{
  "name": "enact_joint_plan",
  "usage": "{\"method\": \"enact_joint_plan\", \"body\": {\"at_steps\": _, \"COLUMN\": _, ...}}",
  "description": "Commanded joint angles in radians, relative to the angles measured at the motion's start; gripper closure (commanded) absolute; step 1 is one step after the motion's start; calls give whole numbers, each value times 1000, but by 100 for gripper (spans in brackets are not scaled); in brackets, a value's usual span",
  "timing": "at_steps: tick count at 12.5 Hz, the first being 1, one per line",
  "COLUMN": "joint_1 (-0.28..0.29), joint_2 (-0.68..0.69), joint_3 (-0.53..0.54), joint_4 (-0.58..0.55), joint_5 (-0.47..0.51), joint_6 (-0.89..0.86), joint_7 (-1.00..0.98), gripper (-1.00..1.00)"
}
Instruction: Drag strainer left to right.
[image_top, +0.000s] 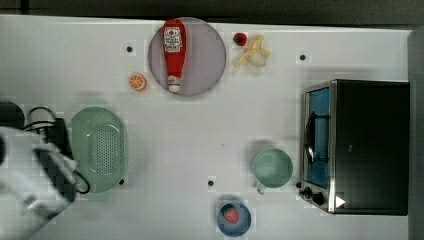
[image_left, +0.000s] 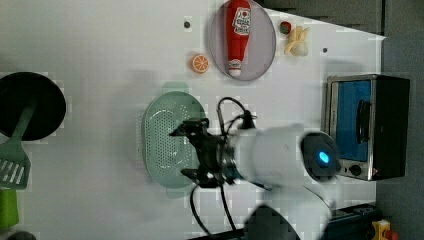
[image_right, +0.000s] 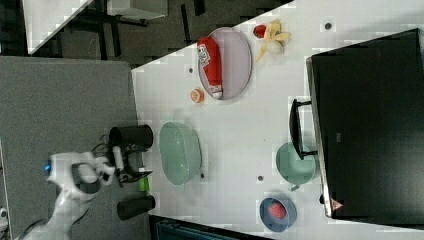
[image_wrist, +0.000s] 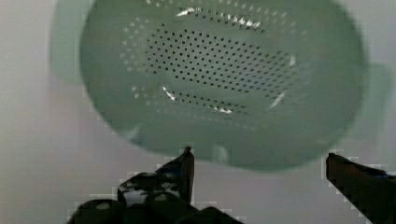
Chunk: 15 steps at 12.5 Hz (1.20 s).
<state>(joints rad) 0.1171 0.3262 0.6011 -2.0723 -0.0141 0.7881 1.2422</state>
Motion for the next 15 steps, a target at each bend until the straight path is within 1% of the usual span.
{"method": "enact_joint_plan", "body": {"at_steps": 1, "joint_1": -32, "joint_2": 150, "joint_3": -42, "joint_4": -4, "joint_5": -101, "joint_6": 124, "joint_7": 135, "gripper": -100}}
{"method": "enact_joint_plan", "body": {"at_steps": 2, "joint_1": -20, "joint_2": 182, "joint_3": -65, "joint_4": -4, "joint_5": -129, "joint_6": 156, "joint_7": 147, "gripper": -100}}
{"method": "enact_joint_plan", "body": {"at_steps": 3, "joint_1": -5, "joint_2": 203, "joint_3": -91, "joint_4": -4, "joint_5": -137, "joint_6": 173, "joint_7": 164, "gripper": -100}}
{"method": "enact_joint_plan", "body": {"at_steps": 7, "joint_1": 47, "joint_2": 221, "joint_3": -189, "joint_4": -22, "joint_5": -137, "joint_6": 176, "joint_7": 199, "gripper": -100}}
{"method": "enact_joint_plan", "body": {"at_steps": 9, "joint_1": 53, "joint_2": 223, "joint_3": -198, "joint_4": -39, "joint_5": -137, "joint_6": 179, "joint_7": 198, "gripper": -100}}
{"method": "enact_joint_plan", "body": {"at_steps": 13, "joint_1": 54, "joint_2": 226, "joint_3": -222, "joint_4": -73, "joint_5": -137, "joint_6": 261, "joint_7": 199, "gripper": -100}}
{"method": "enact_joint_plan", "body": {"at_steps": 15, "joint_1": 54, "joint_2": 226, "joint_3": -237, "joint_4": -79, "joint_5": -137, "joint_6": 273, "joint_7": 198, "gripper": -100}}
